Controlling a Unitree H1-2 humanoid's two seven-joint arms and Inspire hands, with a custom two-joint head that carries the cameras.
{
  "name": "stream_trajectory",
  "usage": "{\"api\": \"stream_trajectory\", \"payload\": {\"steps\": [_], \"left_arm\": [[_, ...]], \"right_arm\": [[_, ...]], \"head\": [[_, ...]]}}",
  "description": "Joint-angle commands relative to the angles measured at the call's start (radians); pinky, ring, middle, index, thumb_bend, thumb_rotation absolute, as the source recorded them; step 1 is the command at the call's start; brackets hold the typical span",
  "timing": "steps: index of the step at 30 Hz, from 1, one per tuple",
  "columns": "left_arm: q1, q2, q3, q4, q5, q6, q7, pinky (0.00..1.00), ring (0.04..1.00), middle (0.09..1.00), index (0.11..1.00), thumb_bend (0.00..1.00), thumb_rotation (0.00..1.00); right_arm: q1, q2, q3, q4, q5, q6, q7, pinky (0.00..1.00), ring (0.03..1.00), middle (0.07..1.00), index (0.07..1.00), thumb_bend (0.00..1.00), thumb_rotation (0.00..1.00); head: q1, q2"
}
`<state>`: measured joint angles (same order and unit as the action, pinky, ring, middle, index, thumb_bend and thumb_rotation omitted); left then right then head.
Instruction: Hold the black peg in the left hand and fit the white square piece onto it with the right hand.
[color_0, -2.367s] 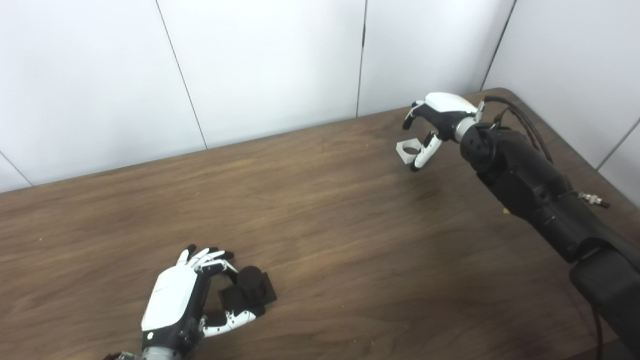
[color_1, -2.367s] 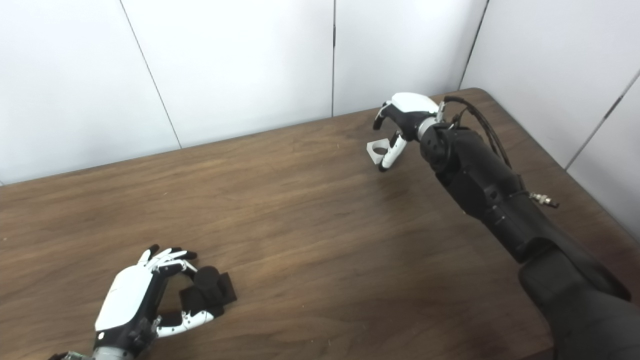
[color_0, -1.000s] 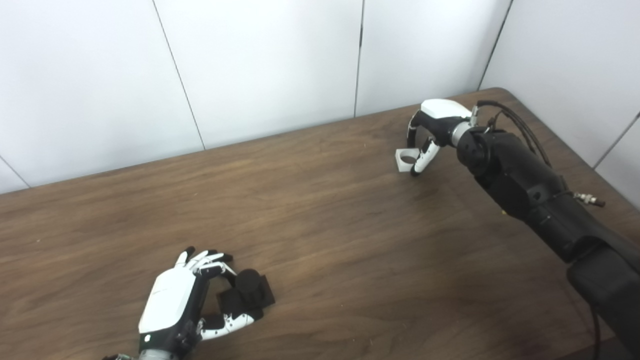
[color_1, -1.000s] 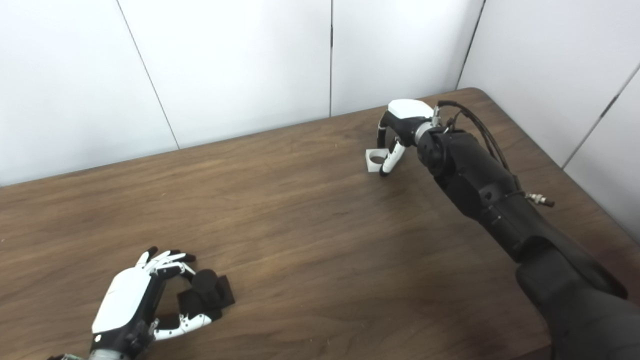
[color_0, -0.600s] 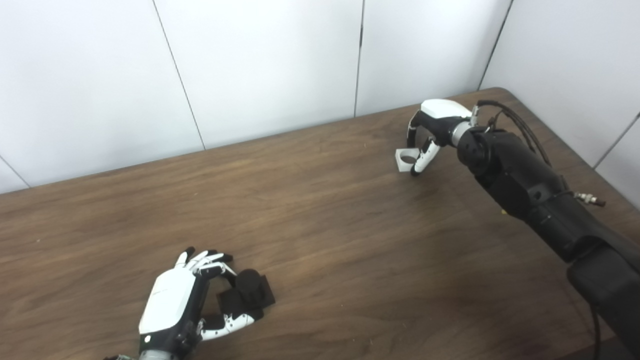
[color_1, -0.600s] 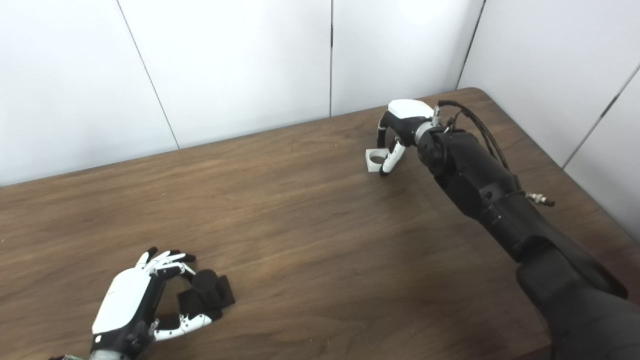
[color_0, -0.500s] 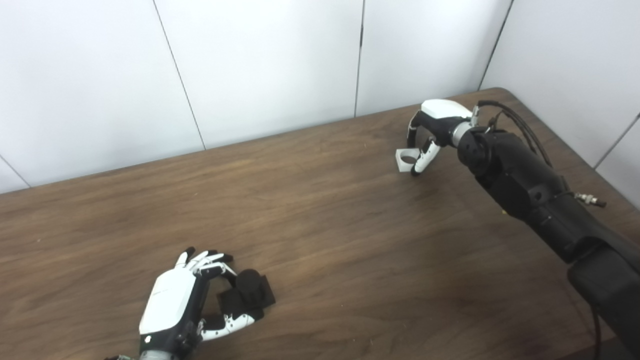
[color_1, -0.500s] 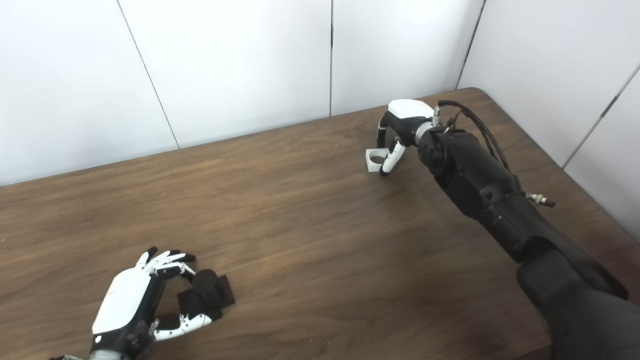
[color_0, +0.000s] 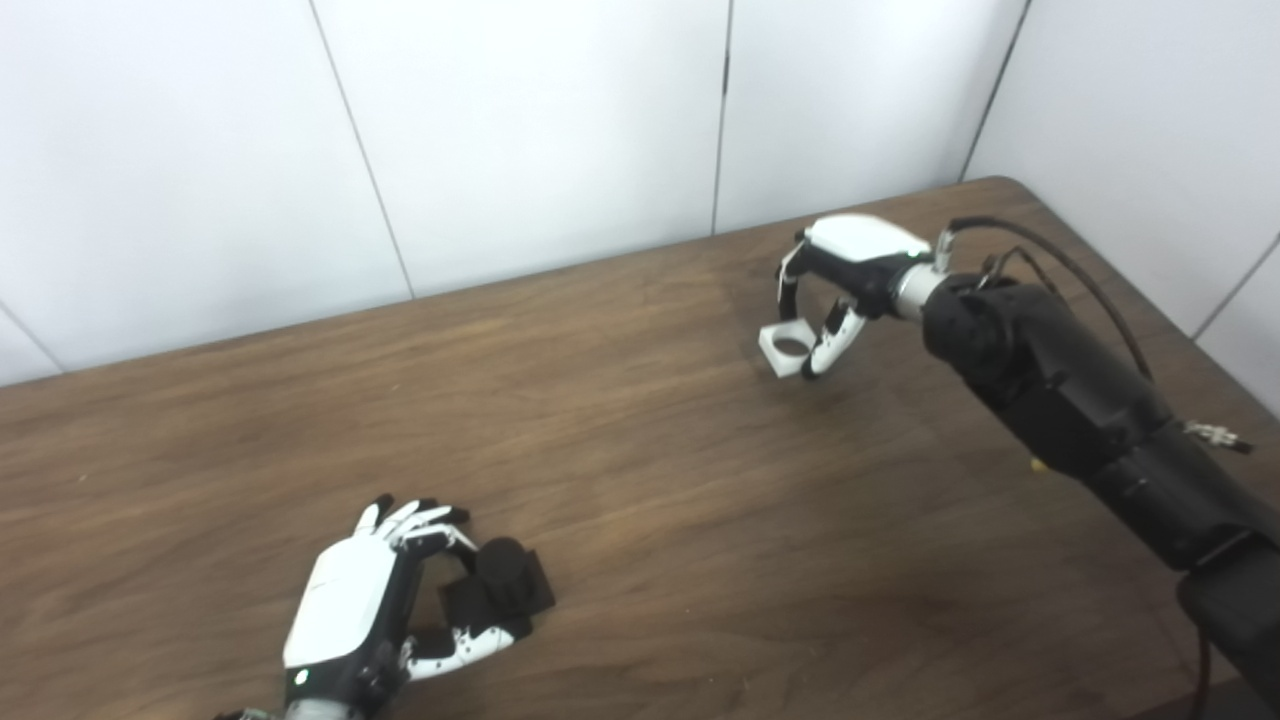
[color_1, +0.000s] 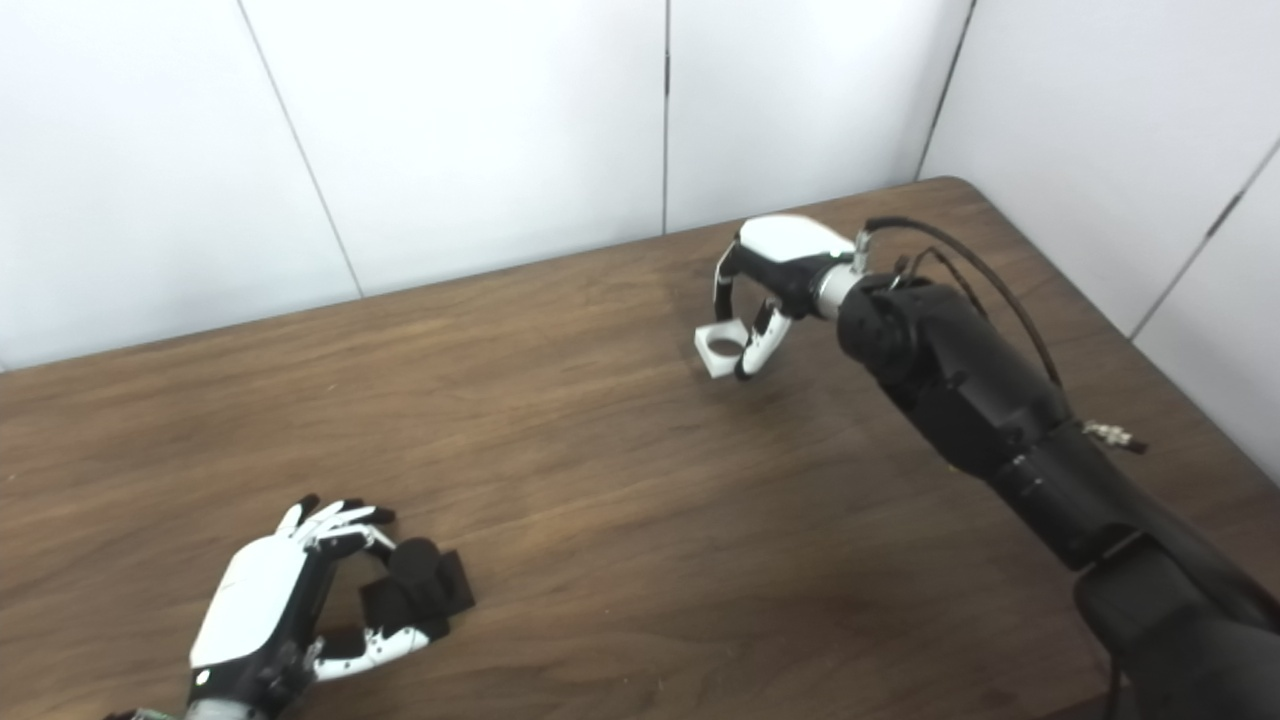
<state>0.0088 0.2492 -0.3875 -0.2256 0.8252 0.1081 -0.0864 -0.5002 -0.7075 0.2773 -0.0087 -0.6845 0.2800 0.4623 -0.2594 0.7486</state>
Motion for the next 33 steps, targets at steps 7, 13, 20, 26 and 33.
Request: {"api": "stream_trajectory", "payload": {"steps": [7, 13, 20, 26, 33], "left_arm": [[0.025, -0.020, -0.032, 0.014, 0.045, 0.042, -0.059, 1.00, 0.894, 0.800, 0.487, 0.52, 0.05], [0.020, -0.040, -0.044, 0.016, 0.061, 0.064, -0.062, 1.00, 0.898, 0.803, 0.487, 0.52, 0.05], [0.011, -0.060, -0.059, 0.034, 0.073, 0.076, -0.057, 1.00, 0.905, 0.806, 0.487, 0.52, 0.05], [0.003, -0.066, -0.071, 0.050, 0.077, 0.074, -0.046, 1.00, 0.911, 0.810, 0.487, 0.52, 0.05], [-0.004, -0.077, -0.075, 0.062, 0.079, 0.083, -0.039, 1.00, 0.909, 0.807, 0.487, 0.52, 0.05]], "right_arm": [[0.006, -0.025, -0.035, -0.207, 0.006, -0.013, 0.077, 0.93, 0.974, 0.808, 0.484, 0.52, 0.13], [0.002, -0.018, -0.025, -0.309, 0.025, -0.053, 0.136, 0.91, 0.973, 0.810, 0.484, 0.52, 0.13], [-0.028, 0.029, 0.006, -0.424, 0.031, -0.061, 0.226, 0.88, 0.957, 0.802, 0.483, 0.52, 0.13], [-0.059, 0.099, 0.039, -0.513, 0.045, -0.028, 0.325, 0.91, 0.970, 0.799, 0.483, 0.52, 0.13], [-0.062, 0.174, 0.072, -0.557, 0.025, -0.035, 0.359, 0.91, 0.956, 0.789, 0.483, 0.52, 0.13]], "head": [[0.078, 0.013], [0.145, 0.024], [0.200, 0.033], [0.217, 0.040], [0.214, 0.045]]}}
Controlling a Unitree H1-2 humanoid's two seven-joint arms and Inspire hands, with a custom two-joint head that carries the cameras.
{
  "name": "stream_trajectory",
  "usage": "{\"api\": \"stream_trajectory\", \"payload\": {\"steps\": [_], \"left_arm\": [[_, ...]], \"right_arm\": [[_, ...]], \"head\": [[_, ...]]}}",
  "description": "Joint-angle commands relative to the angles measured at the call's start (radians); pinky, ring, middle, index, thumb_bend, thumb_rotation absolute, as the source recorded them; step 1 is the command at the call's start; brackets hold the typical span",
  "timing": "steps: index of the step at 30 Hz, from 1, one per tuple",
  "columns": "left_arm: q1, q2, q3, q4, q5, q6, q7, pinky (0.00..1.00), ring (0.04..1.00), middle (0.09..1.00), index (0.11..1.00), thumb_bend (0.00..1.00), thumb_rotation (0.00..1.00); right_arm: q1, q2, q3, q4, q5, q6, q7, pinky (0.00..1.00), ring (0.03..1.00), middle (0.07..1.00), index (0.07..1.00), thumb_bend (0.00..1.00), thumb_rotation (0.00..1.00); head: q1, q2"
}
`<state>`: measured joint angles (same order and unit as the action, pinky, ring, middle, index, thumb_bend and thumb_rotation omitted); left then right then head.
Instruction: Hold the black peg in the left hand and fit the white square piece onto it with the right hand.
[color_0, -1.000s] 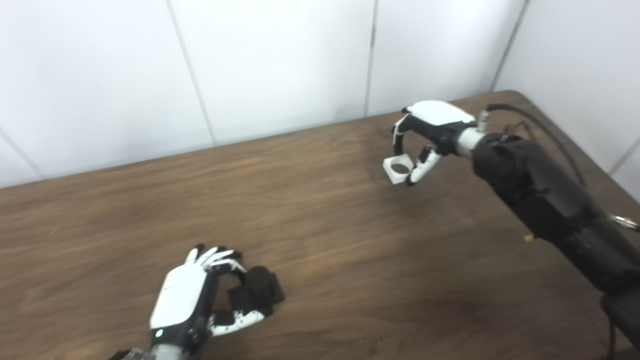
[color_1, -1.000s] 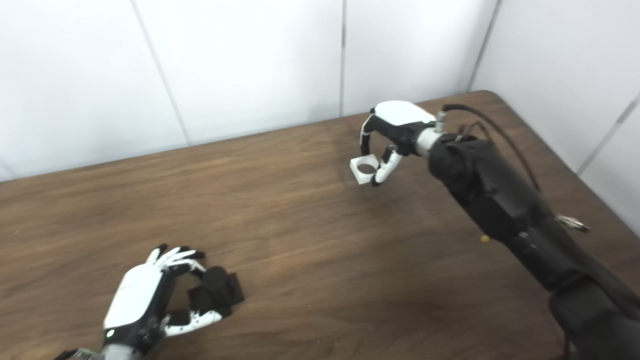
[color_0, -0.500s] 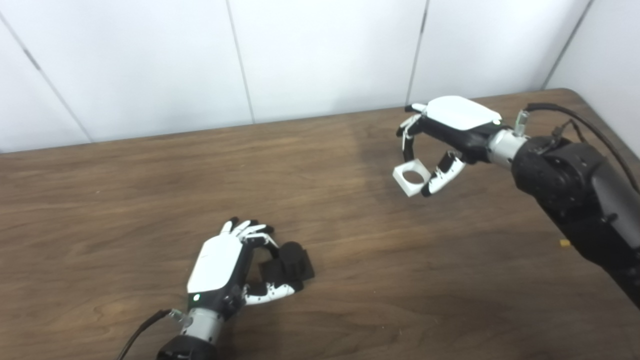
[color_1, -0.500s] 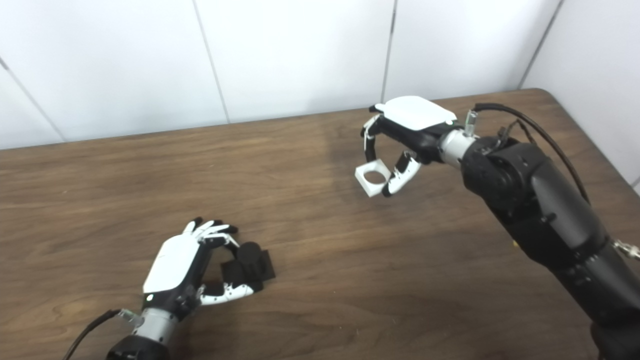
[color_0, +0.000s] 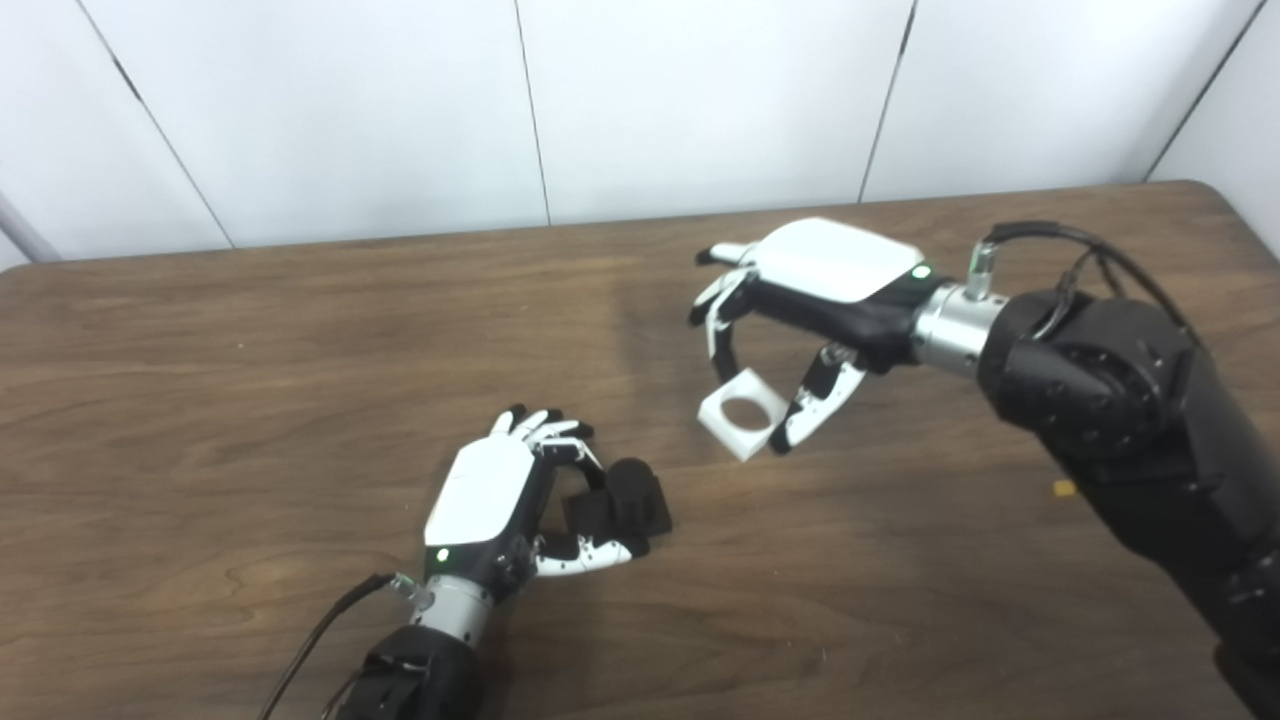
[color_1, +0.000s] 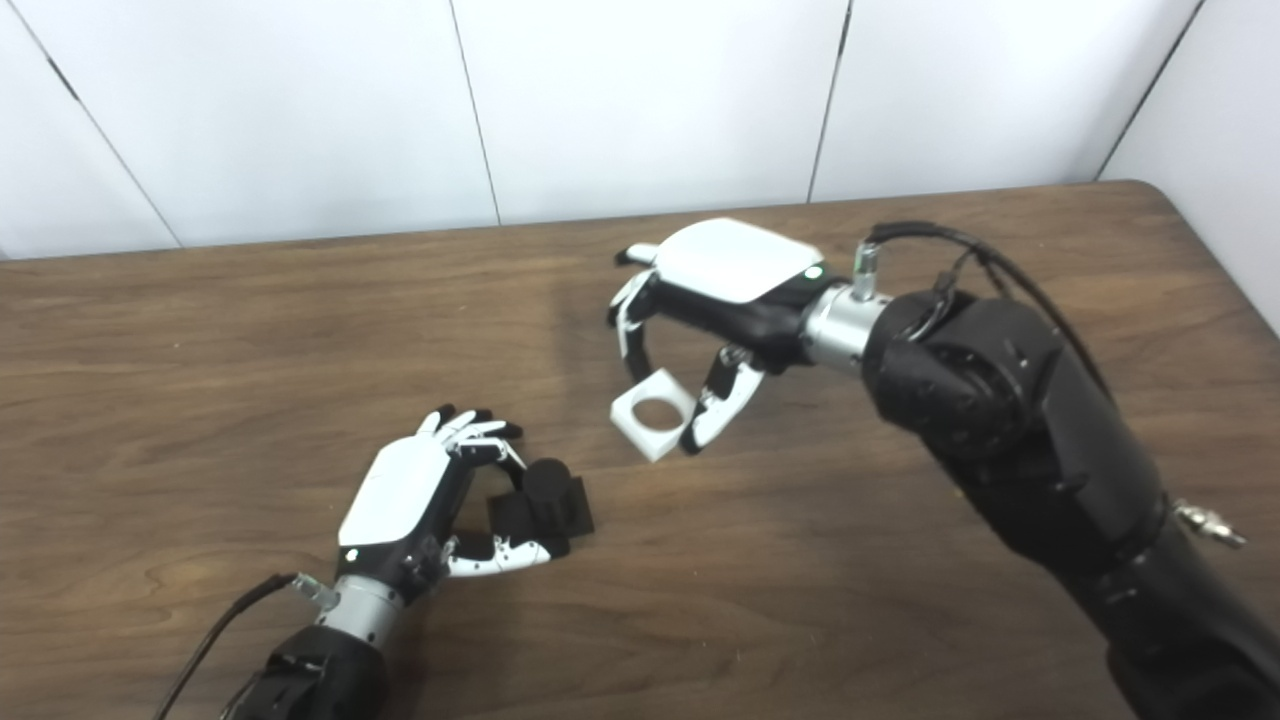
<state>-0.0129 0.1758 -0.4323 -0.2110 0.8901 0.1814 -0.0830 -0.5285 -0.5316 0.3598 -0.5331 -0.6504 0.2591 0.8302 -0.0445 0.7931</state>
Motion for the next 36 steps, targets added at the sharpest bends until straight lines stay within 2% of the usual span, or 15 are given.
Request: {"api": "stream_trajectory", "payload": {"steps": [1, 9, 17, 29, 36], "left_arm": [[0.018, -0.005, -0.031, 0.048, 0.015, 0.008, -0.040, 1.00, 0.907, 0.806, 0.487, 0.52, 0.05], [0.015, -0.017, -0.037, 0.049, 0.029, 0.023, -0.053, 1.00, 0.911, 0.809, 0.487, 0.52, 0.05], [0.017, -0.021, -0.047, 0.062, 0.036, 0.011, -0.030, 1.00, 0.902, 0.805, 0.487, 0.52, 0.05], [0.015, -0.025, -0.063, 0.068, 0.045, 0.021, -0.017, 1.00, 0.902, 0.805, 0.487, 0.52, 0.05], [0.015, -0.022, -0.069, 0.066, 0.047, 0.023, -0.018, 1.00, 0.897, 0.803, 0.487, 0.52, 0.05]], "right_arm": [[-0.032, 0.006, -0.006, -0.035, -0.014, -0.016, -0.008, 0.92, 0.954, 0.789, 0.483, 0.52, 0.13], [-0.019, 0.063, 0.022, -0.017, -0.036, -0.052, -0.018, 0.93, 0.952, 0.789, 0.482, 0.52, 0.13], [-0.004, 0.111, 0.041, 0.024, -0.050, -0.085, -0.035, 0.94, 0.955, 0.791, 0.482, 0.52, 0.13], [0.018, 0.150, 0.053, 0.103, -0.080, -0.136, -0.077, 0.95, 0.949, 0.793, 0.483, 0.52, 0.13], [0.022, 0.170, 0.050, 0.124, -0.084, -0.135, -0.088, 0.94, 0.946, 0.793, 0.483, 0.52, 0.13]], "head": [[0.000, 0.001], [0.015, 0.011], [0.023, 0.015], [0.037, 0.017], [0.037, 0.017]]}}
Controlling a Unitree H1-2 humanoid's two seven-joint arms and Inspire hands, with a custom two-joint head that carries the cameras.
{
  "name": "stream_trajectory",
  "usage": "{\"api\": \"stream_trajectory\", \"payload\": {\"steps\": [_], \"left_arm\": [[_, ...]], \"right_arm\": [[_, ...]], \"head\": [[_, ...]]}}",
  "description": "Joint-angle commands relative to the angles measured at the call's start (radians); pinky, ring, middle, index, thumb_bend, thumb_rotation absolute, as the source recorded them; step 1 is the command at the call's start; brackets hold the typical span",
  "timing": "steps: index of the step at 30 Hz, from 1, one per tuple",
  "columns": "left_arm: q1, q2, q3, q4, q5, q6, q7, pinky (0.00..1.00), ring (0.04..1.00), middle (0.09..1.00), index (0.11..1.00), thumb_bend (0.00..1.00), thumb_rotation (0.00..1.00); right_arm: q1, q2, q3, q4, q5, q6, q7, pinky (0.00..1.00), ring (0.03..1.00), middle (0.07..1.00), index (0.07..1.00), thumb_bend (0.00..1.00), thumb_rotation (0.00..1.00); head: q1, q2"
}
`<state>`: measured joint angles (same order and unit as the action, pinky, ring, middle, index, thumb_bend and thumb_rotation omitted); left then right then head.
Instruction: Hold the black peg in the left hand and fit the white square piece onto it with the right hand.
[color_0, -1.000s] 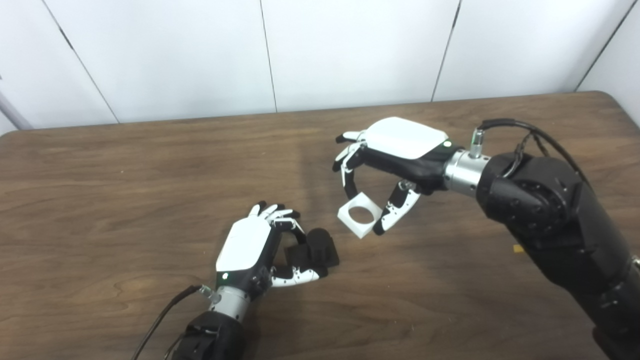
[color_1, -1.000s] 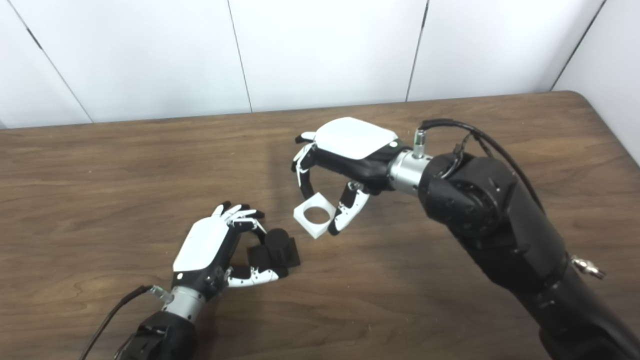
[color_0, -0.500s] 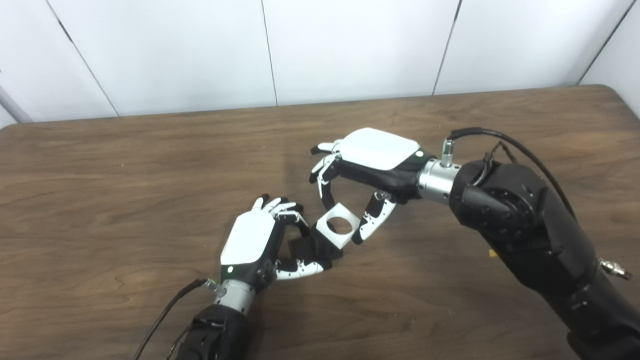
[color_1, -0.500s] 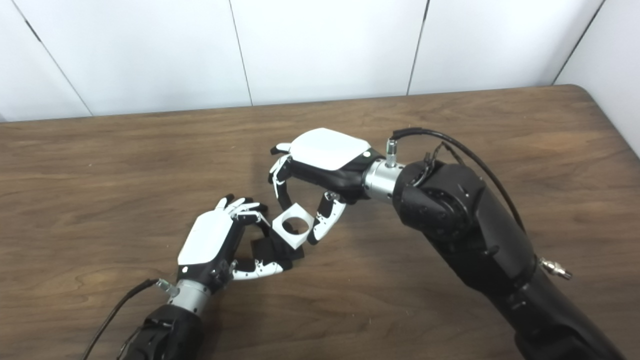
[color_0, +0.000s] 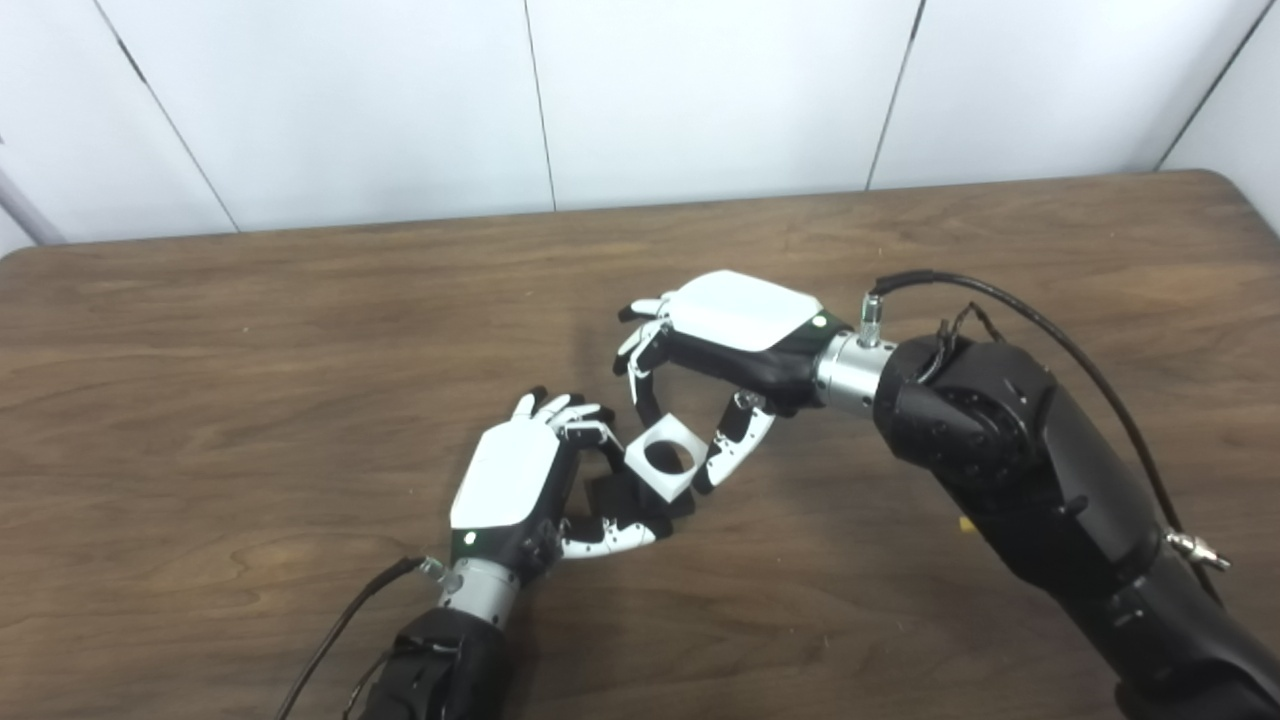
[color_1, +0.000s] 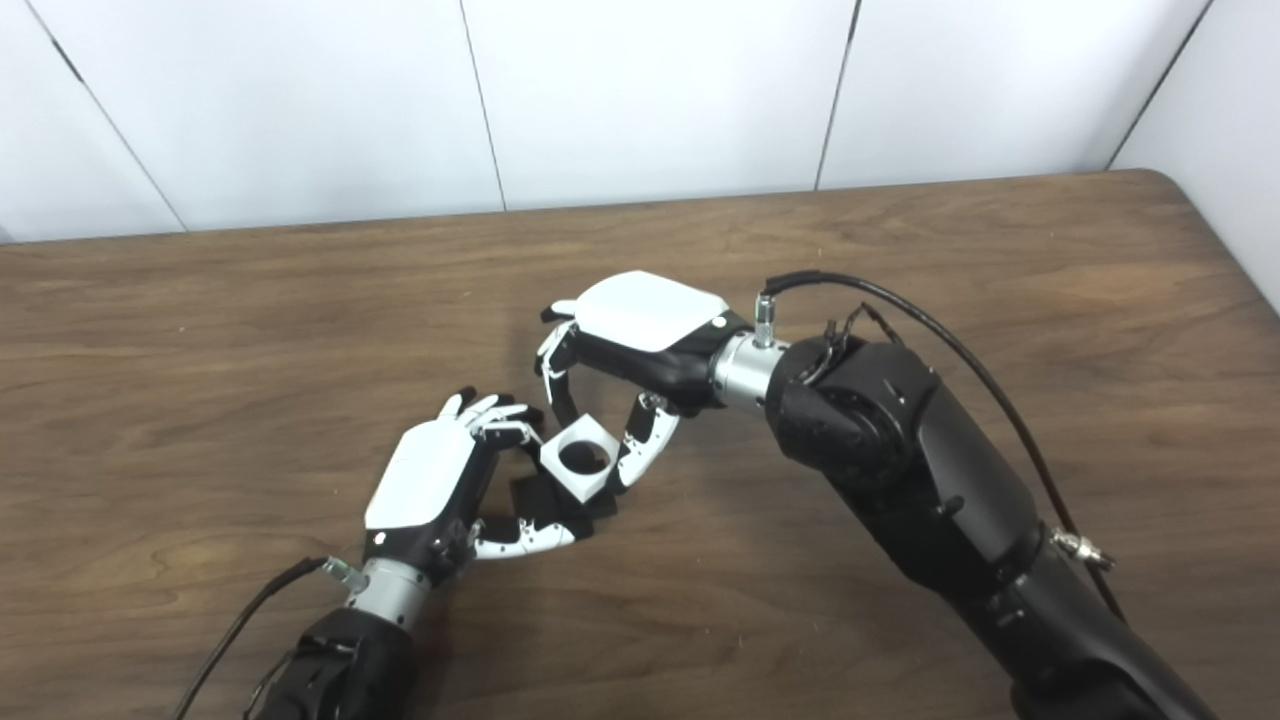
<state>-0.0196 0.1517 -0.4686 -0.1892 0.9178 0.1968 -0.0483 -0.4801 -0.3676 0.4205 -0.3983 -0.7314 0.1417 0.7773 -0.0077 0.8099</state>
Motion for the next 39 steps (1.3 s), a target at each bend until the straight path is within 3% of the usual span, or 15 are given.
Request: {"api": "stream_trajectory", "payload": {"steps": [1, 39], "left_arm": [[0.022, 0.003, -0.033, 0.045, 0.020, 0.007, -0.052, 1.00, 0.897, 0.803, 0.488, 0.52, 0.05], [0.022, 0.007, -0.035, 0.034, 0.012, 0.010, -0.056, 1.00, 0.900, 0.803, 0.487, 0.52, 0.05]], "right_arm": [[-0.026, 0.009, -0.011, -0.009, -0.004, -0.017, -0.036, 0.94, 0.946, 0.793, 0.483, 0.52, 0.13], [-0.024, 0.015, -0.014, 0.020, 0.002, -0.003, -0.046, 0.92, 0.956, 0.798, 0.483, 0.52, 0.13]], "head": [[0.000, 0.000], [-0.010, 0.011]]}}
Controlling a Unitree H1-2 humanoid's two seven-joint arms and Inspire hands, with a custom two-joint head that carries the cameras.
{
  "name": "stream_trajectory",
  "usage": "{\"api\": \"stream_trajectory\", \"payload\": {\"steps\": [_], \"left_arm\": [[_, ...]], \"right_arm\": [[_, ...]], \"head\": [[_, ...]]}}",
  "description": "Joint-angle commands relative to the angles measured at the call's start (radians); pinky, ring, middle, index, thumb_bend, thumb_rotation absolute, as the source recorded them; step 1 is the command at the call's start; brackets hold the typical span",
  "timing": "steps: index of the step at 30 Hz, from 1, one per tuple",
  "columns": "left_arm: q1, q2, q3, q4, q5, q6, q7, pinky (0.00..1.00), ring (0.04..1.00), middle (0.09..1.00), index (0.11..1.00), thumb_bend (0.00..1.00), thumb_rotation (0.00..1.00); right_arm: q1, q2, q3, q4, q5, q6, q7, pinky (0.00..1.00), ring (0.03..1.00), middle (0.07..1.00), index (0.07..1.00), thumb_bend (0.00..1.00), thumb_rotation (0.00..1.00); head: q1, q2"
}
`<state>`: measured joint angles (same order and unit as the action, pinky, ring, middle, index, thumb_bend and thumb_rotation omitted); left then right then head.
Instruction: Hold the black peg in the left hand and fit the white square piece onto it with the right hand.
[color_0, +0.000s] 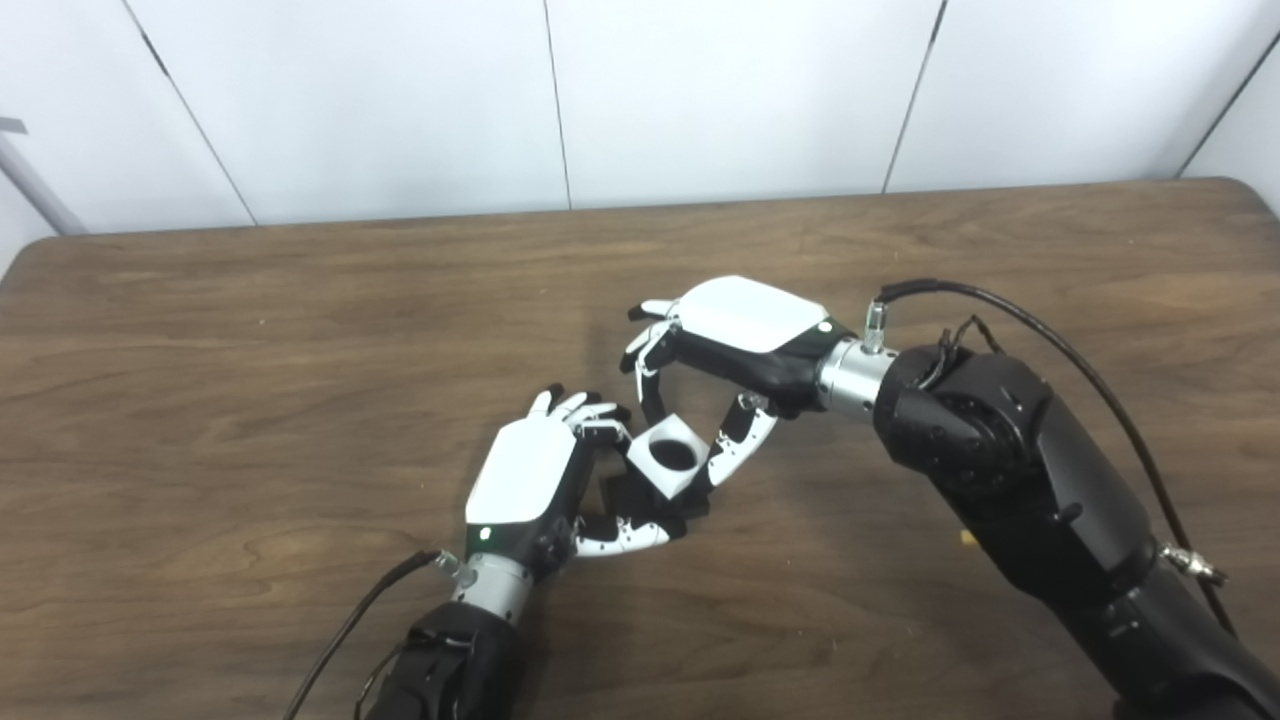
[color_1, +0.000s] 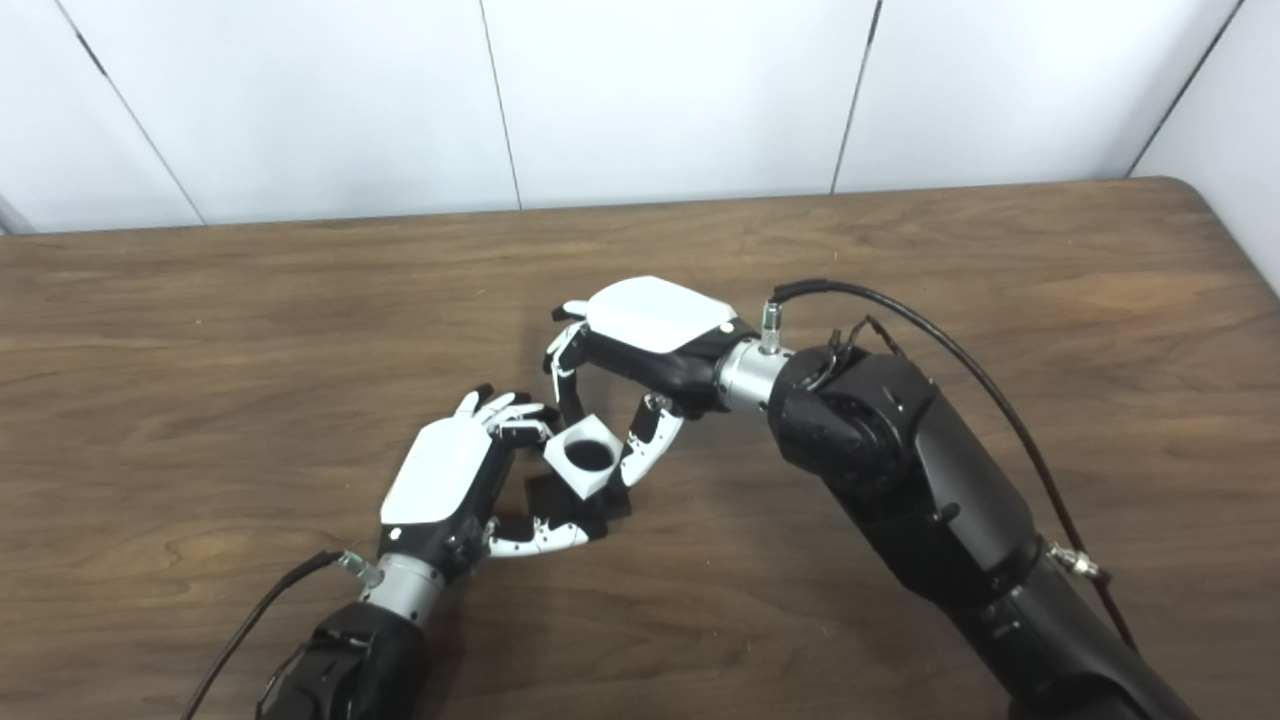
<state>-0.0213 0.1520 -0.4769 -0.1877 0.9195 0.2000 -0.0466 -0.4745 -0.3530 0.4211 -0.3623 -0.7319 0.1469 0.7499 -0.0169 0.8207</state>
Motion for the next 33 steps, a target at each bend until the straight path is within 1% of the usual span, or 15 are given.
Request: {"api": "stream_trajectory", "payload": {"steps": [1, 9, 21, 29, 30, 31, 32, 33], "left_arm": [[0.024, 0.007, -0.026, 0.032, 0.009, 0.006, -0.059, 1.00, 0.901, 0.803, 0.487, 0.52, 0.05], [0.023, 0.008, -0.023, 0.022, 0.007, 0.020, -0.075, 1.00, 0.910, 0.807, 0.487, 0.52, 0.05], [0.018, 0.012, -0.029, 0.025, 0.014, 0.019, -0.073, 1.00, 0.903, 0.805, 0.487, 0.52, 0.05], [0.020, 0.009, -0.029, 0.025, 0.014, 0.021, -0.072, 1.00, 0.901, 0.805, 0.487, 0.52, 0.05], [0.020, 0.009, -0.029, 0.024, 0.014, 0.021, -0.072, 1.00, 0.901, 0.804, 0.487, 0.52, 0.05], [0.020, 0.009, -0.030, 0.024, 0.014, 0.020, -0.071, 1.00, 0.900, 0.804, 0.487, 0.52, 0.05], [0.020, 0.009, -0.029, 0.024, 0.013, 0.020, -0.070, 1.00, 0.900, 0.804, 0.487, 0.52, 0.05], [0.020, 0.009, -0.029, 0.024, 0.012, 0.019, -0.070, 1.00, 0.902, 0.804, 0.487, 0.52, 0.05]], "right_arm": [[-0.029, 0.000, -0.014, -0.016, 0.003, -0.007, -0.018, 0.92, 0.957, 0.799, 0.483, 0.52, 0.13], [-0.026, 0.002, -0.006, -0.008, 0.000, -0.014, -0.020, 0.92, 0.960, 0.797, 0.483, 0.52, 0.13], [-0.023, 0.005, 0.014, -0.014, -0.008, -0.011, -0.007, 0.91, 0.958, 0.796, 0.483, 0.52, 0.13], [-0.024, -0.002, 0.014, -0.009, -0.005, -0.020, -0.012, 0.90, 0.952, 0.794, 0.489, 0.53, 0.15], [-0.024, -0.003, 0.014, -0.010, -0.004, -0.020, -0.011, 0.90, 0.950, 0.795, 0.528, 0.73, 0.18], [-0.025, -0.004, 0.014, -0.011, -0.004, -0.021, -0.010, 0.89, 0.949, 0.795, 0.552, 0.86, 0.20], [-0.024, -0.005, 0.014, -0.011, -0.004, -0.019, -0.009, 0.89, 0.950, 0.801, 0.569, 0.92, 0.23], [-0.024, -0.005, 0.013, -0.011, -0.003, -0.018, -0.009, 0.89, 0.951, 0.808, 0.584, 0.96, 0.25]], "head": [[-0.001, 0.000], [-0.007, 0.006], [-0.011, 0.014], [-0.013, 0.015], [-0.012, 0.015], [-0.012, 0.015], [-0.012, 0.015], [-0.012, 0.015]]}}
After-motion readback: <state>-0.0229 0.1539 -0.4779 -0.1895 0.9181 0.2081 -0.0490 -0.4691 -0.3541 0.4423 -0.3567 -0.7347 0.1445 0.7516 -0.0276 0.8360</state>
